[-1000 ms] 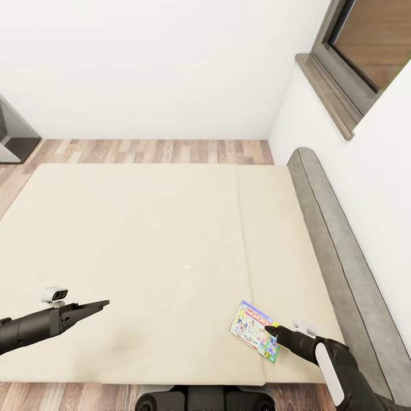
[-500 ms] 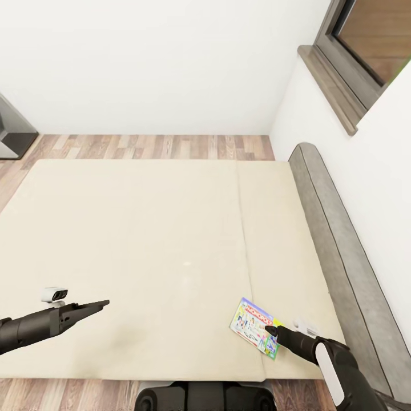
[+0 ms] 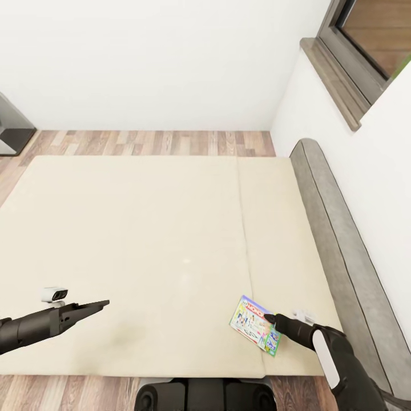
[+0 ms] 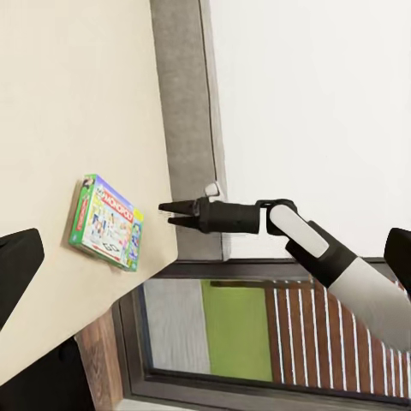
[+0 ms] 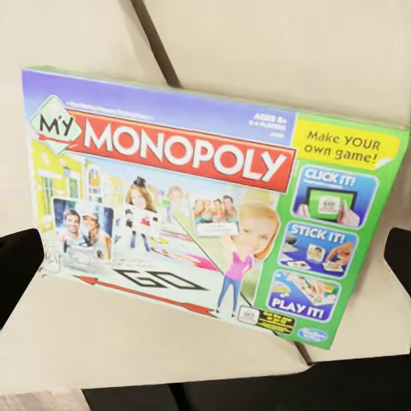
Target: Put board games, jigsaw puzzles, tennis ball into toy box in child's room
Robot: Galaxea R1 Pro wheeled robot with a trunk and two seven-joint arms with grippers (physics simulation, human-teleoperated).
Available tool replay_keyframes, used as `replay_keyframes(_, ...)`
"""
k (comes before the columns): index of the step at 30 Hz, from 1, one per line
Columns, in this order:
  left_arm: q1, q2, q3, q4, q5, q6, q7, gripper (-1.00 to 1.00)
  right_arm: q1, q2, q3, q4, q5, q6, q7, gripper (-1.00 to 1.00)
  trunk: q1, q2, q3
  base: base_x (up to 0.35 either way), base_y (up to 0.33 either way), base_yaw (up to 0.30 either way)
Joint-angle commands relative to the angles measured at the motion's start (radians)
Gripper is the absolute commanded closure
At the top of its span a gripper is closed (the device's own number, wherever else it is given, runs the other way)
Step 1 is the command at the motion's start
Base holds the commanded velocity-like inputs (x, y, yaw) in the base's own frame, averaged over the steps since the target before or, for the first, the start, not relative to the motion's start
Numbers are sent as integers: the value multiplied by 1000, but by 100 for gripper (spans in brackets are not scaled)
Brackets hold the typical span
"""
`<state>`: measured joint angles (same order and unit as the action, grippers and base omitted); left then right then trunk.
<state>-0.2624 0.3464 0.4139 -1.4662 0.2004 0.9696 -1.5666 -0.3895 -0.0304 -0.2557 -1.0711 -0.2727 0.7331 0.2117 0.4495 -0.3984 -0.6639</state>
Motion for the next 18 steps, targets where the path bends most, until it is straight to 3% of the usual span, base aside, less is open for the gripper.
replay_keyframes(1, 0, 0, 0, 0, -1, 11, -4, -100, -10, 0, -2, 1, 3, 6, 5, -100, 0, -2, -2, 0, 0, 0)
replay_keyframes(18, 0, 0, 0, 0, -1, 11, -4, -100, -41, 1, -2, 6, 12, 7, -17, -100, 0, -2, -28, 0, 0, 0)
